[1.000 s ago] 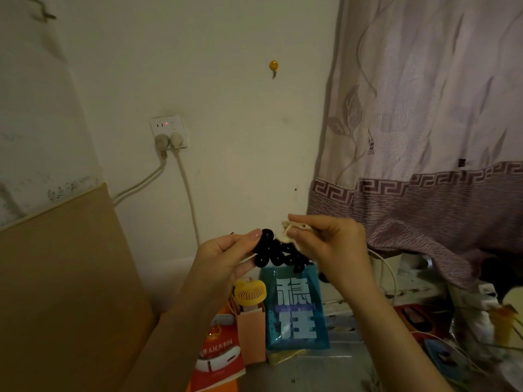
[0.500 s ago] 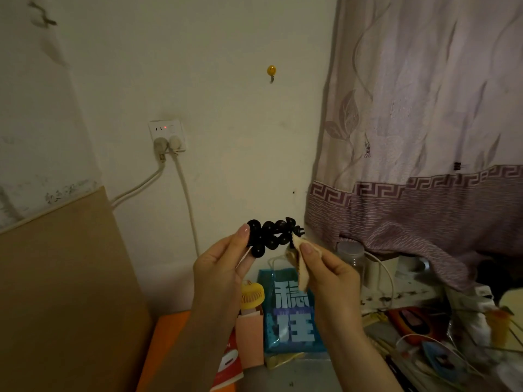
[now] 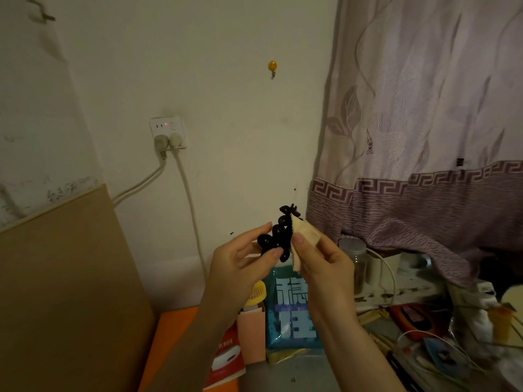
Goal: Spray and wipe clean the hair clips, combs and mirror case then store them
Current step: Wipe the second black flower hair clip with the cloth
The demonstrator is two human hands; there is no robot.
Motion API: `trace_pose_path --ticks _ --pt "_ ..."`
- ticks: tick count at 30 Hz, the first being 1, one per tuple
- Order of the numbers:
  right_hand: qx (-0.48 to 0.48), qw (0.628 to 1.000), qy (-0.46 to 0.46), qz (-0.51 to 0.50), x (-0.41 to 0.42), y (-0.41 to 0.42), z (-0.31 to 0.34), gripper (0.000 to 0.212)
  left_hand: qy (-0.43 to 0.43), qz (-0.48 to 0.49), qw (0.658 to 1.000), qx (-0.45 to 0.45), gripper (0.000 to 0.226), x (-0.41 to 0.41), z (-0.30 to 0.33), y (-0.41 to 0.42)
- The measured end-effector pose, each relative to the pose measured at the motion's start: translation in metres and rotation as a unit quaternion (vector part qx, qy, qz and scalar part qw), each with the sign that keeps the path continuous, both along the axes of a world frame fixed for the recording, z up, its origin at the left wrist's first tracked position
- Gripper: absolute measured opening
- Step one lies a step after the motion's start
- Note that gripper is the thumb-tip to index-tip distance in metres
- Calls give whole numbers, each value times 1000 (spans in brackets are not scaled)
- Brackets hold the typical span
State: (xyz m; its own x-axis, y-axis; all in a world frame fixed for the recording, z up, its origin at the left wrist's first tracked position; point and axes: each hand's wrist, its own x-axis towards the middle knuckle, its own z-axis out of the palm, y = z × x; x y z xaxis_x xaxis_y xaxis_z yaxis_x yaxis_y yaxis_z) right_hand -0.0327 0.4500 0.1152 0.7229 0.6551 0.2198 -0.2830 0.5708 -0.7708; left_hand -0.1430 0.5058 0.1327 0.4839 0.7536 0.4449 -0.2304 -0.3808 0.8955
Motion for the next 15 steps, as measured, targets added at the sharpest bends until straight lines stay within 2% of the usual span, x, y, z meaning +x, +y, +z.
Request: trace_pose_path --ticks 4,11,15 --pt "-12 1000 11 -10 4 -1 -2 35 31 -22 999 26 44 -2 -1 -2" --pt "-53 998 20 -29 21 -6 -2 23 35 -49 998 -12 41 -11 -12 6" --pt "-68 997 13 -21 31 -15 -7 27 28 -50 998 -32 38 -15 -18 12"
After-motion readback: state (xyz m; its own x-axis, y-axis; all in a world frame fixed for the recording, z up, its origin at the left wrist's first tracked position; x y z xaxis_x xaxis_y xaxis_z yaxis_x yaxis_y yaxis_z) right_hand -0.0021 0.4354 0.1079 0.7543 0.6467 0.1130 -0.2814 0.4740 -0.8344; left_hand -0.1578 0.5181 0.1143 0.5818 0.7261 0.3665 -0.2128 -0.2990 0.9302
